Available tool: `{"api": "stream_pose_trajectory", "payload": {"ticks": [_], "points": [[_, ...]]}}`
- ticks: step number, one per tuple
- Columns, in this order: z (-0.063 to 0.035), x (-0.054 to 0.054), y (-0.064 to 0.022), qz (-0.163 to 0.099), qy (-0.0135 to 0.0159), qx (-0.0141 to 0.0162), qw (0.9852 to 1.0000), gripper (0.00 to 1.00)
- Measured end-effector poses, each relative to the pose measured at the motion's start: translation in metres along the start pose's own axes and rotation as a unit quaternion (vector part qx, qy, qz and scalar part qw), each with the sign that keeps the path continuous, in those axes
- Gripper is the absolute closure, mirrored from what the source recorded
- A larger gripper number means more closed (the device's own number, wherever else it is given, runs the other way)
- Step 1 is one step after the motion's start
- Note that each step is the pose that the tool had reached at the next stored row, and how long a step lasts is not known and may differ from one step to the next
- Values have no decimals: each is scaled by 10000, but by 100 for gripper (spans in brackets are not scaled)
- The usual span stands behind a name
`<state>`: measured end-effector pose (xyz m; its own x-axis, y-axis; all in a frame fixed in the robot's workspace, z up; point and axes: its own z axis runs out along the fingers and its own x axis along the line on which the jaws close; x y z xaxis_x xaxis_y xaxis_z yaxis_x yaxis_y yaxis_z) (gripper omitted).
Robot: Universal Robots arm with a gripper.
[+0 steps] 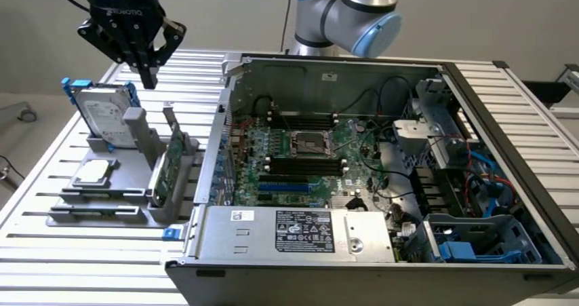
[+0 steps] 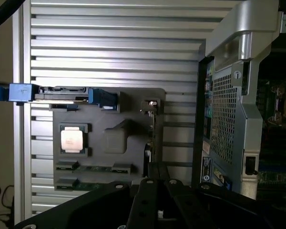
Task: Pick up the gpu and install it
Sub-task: 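Pick up the gpu and move the gpu toward the slot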
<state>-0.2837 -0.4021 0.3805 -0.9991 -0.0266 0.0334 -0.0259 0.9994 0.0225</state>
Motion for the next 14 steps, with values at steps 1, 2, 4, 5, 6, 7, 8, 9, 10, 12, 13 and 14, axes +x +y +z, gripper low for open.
{"api": "stream_pose_trajectory", "payload": {"ticks": [1,2,4,5,6,7,8,9,10,12,13,14], "points": [[0,0,0,1,0,0,10000,89],[0,0,0,1,0,0,10000,89],[0,0,0,1,0,0,10000,89],[0,0,0,1,0,0,10000,89],[-1,0,0,1,0,0,10000,89],[-1,0,0,1,0,0,10000,89],[0,0,0,1,0,0,10000,89],[0,0,0,1,0,0,10000,89],[-1,0,0,1,0,0,10000,89],[0,1,0,1,0,0,10000,86],[0,0,0,1,0,0,10000,86],[0,0,0,1,0,0,10000,67]]}}
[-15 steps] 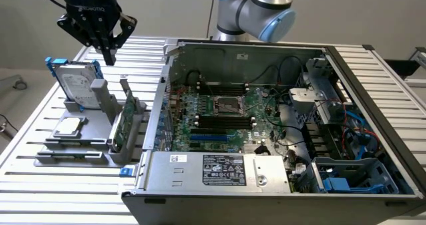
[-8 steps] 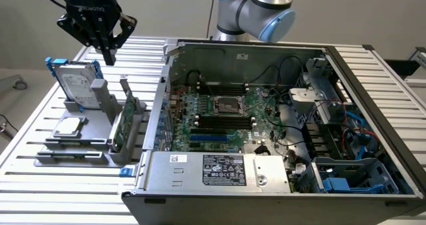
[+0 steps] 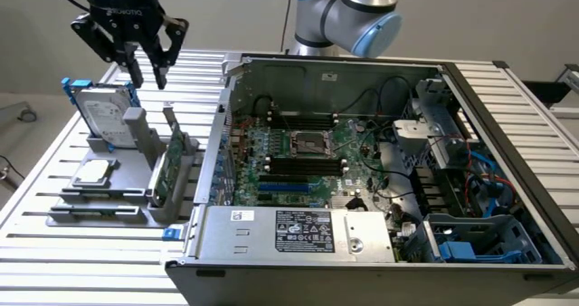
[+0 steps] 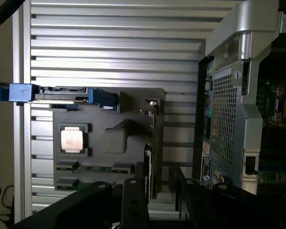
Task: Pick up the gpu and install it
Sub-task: 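Pick up the gpu and move the gpu toward the slot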
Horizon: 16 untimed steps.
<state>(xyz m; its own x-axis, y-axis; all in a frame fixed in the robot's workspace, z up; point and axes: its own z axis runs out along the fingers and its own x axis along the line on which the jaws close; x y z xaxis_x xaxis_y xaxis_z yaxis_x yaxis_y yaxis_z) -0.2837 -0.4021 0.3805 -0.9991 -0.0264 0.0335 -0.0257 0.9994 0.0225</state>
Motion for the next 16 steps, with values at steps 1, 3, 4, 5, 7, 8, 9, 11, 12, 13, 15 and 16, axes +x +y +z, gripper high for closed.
{"api": "stream_pose_trajectory", "payload": {"ticks": [1,3,4,5,7,8,9,11,12,13,15,16], "points": [[0,0,0,0,0,0,10000,54],[0,0,0,0,0,0,10000,41],[0,0,0,0,0,0,10000,29],[0,0,0,0,0,0,10000,16],[0,0,0,0,0,0,10000,3],[0,0,0,0,0,0,10000,0],[0,0,0,0,0,0,10000,0],[0,0,0,0,0,0,10000,0],[0,0,0,0,0,0,10000,0],[0,0,0,0,0,0,10000,0],[0,0,0,0,0,0,10000,8],[0,0,0,0,0,0,10000,22]]}}
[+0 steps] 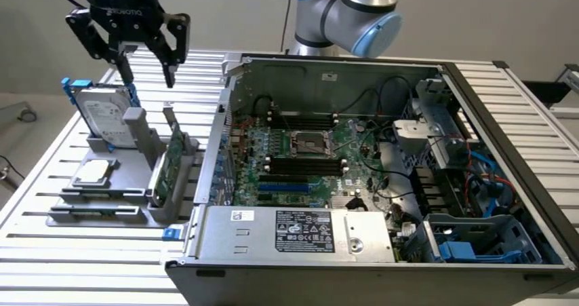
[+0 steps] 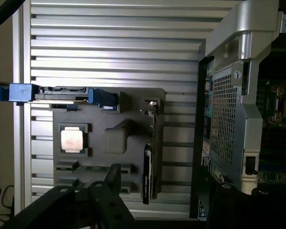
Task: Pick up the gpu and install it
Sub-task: 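Pick up the gpu and move the gpu toward the slot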
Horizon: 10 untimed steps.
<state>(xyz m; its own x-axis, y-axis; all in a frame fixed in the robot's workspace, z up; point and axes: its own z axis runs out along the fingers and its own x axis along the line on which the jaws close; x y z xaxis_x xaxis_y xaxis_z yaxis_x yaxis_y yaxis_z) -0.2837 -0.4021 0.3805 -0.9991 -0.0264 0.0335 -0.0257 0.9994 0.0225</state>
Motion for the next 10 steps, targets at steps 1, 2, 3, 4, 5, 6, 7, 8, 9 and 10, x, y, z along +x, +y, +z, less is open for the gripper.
{"api": "stream_pose_trajectory", "payload": {"ticks": [1,2,3,4,5,6,7,8,9,10], "points": [[0,0,0,0,0,0,10000,36],[0,0,0,0,0,0,10000,51],[0,0,0,0,0,0,10000,64],[0,0,0,0,0,0,10000,64],[0,0,0,0,0,0,10000,77],[0,0,0,0,0,0,10000,77],[0,0,0,0,0,0,10000,90],[0,0,0,0,0,0,10000,90],[0,0,0,0,0,0,10000,89],[0,0,0,0,0,0,10000,89]]}}
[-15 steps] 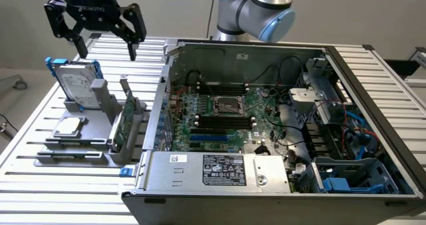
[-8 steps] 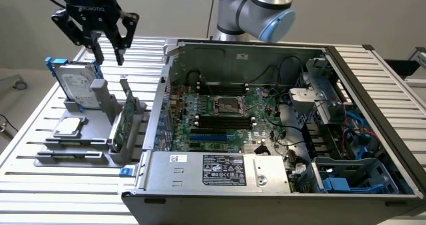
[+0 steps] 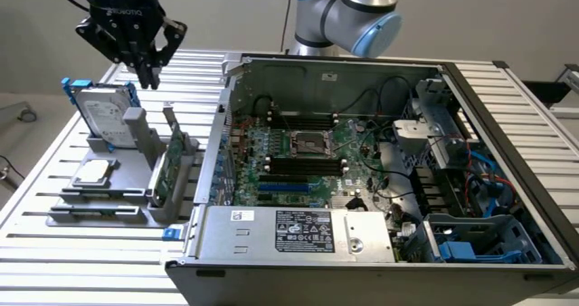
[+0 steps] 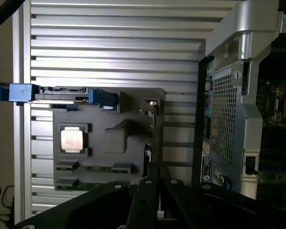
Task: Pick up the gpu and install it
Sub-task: 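Pick up the gpu and move the gpu toward the slot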
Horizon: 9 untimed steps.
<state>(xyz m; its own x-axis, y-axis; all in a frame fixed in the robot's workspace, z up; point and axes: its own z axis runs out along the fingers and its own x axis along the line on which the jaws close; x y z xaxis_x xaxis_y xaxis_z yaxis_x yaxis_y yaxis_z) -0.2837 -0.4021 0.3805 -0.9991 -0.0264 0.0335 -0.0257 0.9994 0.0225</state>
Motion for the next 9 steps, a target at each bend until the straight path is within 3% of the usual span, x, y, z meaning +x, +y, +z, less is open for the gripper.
{"api": "stream_pose_trajectory", "payload": {"ticks": [2,3,4,5,6,7,9], "points": [[0,0,0,0,0,0,10000,66],[0,0,0,0,0,0,10000,66],[0,0,0,0,0,0,10000,40],[0,0,0,0,0,0,10000,40],[0,0,0,0,0,0,10000,28],[0,0,0,0,0,0,10000,28],[0,0,0,0,0,0,10000,3]]}}
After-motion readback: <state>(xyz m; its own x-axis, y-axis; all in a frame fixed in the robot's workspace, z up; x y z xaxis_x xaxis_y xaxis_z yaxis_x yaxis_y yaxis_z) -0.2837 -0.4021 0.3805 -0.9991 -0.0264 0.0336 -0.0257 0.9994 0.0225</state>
